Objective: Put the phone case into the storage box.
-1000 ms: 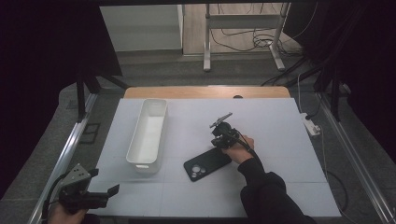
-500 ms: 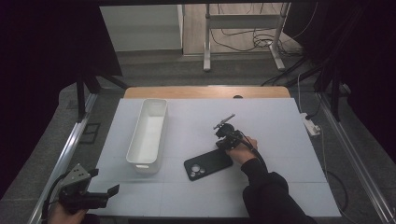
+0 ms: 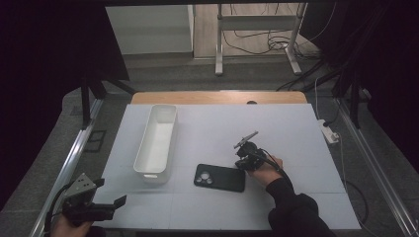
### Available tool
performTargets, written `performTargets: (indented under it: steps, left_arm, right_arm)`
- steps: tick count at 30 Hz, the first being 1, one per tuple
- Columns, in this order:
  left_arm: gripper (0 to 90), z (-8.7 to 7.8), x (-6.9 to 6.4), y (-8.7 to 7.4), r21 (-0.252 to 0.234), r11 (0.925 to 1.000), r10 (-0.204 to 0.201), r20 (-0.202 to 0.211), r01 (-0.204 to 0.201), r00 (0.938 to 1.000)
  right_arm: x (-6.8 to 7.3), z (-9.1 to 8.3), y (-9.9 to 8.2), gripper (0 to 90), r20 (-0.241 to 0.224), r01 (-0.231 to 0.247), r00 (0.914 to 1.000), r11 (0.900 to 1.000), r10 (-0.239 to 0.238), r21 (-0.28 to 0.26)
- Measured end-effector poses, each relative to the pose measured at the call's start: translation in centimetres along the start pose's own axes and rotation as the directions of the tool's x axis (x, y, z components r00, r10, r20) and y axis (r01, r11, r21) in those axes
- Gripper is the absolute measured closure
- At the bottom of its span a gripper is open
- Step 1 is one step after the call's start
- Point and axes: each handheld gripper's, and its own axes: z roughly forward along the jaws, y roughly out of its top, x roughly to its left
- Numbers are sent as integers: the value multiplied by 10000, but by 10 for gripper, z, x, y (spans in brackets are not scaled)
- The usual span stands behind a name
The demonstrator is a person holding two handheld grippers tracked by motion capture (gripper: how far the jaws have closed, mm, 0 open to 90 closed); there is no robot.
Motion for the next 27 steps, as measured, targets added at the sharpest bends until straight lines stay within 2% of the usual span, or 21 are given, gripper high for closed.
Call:
performTargets:
  steps: [16,19,24,27]
  left_arm:
    - [20,0,0,0,19,10000,50,-19,-50,10000]
    - [21,0,0,0,23,10000,55,-19,-55,10000]
    - [20,0,0,0,22,10000,50,-13,-50,10000]
    - [21,0,0,0,20,10000,44,-17,-44,10000]
  right_arm:
    - [33,-15,-30,886,-432,294,9986,9995,-291,65]
    - [38,-16,-32,886,-307,439,9986,9990,-437,63]
    - [38,-16,-31,885,-305,412,9987,9991,-410,75]
    - [37,-20,-30,863,-354,304,9989,9995,-308,-109]
